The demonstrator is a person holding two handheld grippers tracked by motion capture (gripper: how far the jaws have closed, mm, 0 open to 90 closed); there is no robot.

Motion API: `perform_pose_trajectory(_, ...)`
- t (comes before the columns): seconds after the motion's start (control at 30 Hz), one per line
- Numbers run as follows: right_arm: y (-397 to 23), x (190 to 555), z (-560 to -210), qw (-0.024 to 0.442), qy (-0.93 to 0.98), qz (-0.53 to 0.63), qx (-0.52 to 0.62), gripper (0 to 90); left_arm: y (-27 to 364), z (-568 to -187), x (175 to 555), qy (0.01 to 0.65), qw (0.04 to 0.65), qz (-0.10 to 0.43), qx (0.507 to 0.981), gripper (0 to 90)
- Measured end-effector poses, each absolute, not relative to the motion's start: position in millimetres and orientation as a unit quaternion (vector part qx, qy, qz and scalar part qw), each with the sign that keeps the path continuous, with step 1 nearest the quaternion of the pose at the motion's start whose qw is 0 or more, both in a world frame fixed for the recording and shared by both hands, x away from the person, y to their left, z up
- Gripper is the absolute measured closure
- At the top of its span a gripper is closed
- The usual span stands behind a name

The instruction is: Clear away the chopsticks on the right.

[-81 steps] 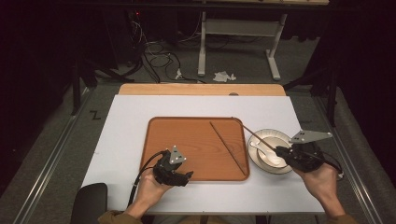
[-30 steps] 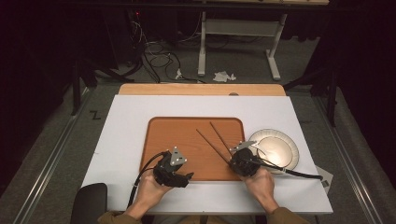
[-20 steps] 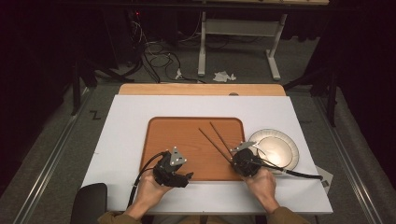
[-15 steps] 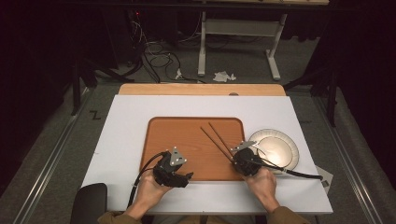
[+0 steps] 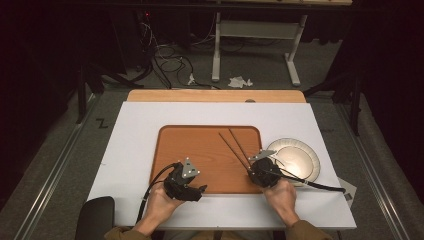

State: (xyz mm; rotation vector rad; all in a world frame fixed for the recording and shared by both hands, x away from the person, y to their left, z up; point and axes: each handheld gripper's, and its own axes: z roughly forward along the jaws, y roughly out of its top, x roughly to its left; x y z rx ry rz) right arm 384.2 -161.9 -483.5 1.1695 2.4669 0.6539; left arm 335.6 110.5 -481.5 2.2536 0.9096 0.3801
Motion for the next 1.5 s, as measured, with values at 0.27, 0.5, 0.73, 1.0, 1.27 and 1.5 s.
perform_pose_trajectory(0.27,-179.0,368.9,-458.2,0.166,0.866,0.274,0.385,68.8,110.1,-480.9,333.5,0.349,0.338,0.145,0.862,31.9)
perform_pose_trajectory(0.5,-194.1,356.3,-443.9,0.163,0.866,0.3,0.364,67.2,111.8,-479.2,332.0,0.352,0.343,0.145,0.859,31.9)
perform_pose_trajectory(0.73,-208.5,346.8,-431.7,0.164,0.861,0.318,0.362,65.9,113.1,-477.7,329.9,0.354,0.348,0.145,0.856,31.9)
perform_pose_trajectory(1.0,-224.7,335.0,-426.4,0.169,0.86,0.326,0.355,64.3,114.1,-476.5,328.5,0.355,0.353,0.144,0.854,31.9)
perform_pose_trajectory(1.27,-237.2,325.5,-433.4,0.166,0.86,0.329,0.353,63.1,116.2,-475.0,327.4,0.358,0.358,0.143,0.851,31.8)
perform_pose_trajectory(1.5,-242.9,320.8,-444.7,0.159,0.859,0.332,0.356,61.8,115.8,-474.8,326.2,0.358,0.357,0.143,0.851,31.8)
